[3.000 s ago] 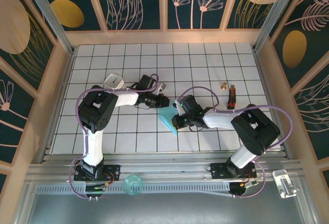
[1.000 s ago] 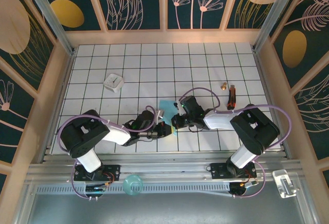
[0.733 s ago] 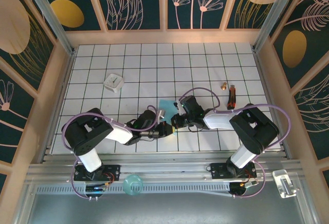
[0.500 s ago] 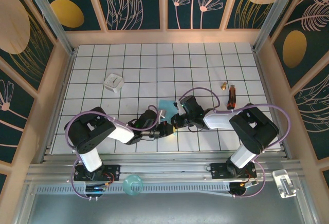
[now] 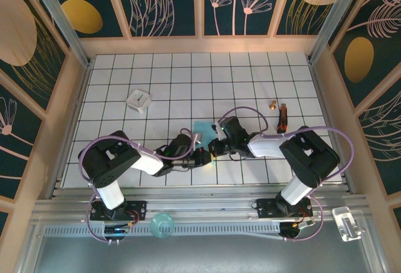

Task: Fold a paper plane with a square sheet of paper (pick it up from the middle)
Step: Third fold the triangle at the center of the table.

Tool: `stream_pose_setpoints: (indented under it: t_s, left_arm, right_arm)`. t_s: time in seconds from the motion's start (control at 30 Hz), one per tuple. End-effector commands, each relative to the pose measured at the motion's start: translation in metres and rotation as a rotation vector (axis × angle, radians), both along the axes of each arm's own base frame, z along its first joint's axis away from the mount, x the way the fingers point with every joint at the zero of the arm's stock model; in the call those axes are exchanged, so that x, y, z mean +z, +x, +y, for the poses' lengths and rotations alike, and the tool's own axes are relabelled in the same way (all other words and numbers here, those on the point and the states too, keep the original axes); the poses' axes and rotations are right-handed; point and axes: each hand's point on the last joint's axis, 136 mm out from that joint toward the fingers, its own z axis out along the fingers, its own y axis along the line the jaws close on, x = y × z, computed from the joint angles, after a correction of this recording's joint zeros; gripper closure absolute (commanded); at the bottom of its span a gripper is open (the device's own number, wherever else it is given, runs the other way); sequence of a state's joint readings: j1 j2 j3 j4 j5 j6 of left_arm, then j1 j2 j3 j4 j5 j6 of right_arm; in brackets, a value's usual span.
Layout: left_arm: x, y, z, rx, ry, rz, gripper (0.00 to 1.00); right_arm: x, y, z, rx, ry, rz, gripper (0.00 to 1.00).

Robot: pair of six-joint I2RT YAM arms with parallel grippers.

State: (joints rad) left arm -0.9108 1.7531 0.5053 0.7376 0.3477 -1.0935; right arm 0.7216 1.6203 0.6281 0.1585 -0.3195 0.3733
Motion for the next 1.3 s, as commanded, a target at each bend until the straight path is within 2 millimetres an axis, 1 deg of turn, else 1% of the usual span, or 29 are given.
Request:
stream_pose_setpoints:
  t_s: [0.0, 0.2, 0.43, 0.7, 0.87, 1.0, 1.27]
  left_arm:
    - [0.002, 0.007, -0.002, 0.022, 0.008, -0.015, 1.00]
    - [-0.007, 0.003, -0.005, -0.016, 0.038, 0.011, 1.00]
    - [-0.022, -0.007, 0.001, -0.053, 0.112, 0.044, 1.00]
    - [-0.031, -0.016, 0.001, -0.092, 0.151, 0.069, 1.00]
    - [-0.028, -0.024, -0.009, -0.140, 0.135, 0.078, 1.00]
    - [-0.029, -0.032, -0.012, -0.167, 0.140, 0.095, 1.00]
    - [-0.014, -0.042, -0.020, -0.207, 0.086, 0.115, 1.00]
  right_arm:
    - [-0.046, -0.029, -0.034, -0.022, -0.161, 0.142, 1.00]
    - [-0.046, -0.029, -0.035, -0.022, -0.162, 0.142, 1.00]
    - [-0.047, -0.030, -0.035, -0.028, -0.160, 0.147, 1.00]
    - [-0.049, -0.032, -0.035, -0.034, -0.157, 0.159, 1.00]
    - [-0.049, -0.033, -0.036, -0.039, -0.155, 0.165, 1.00]
    - [-0.050, -0.034, -0.037, -0.042, -0.157, 0.170, 1.00]
    - [-0.052, -0.035, -0.038, -0.044, -0.159, 0.174, 1.00]
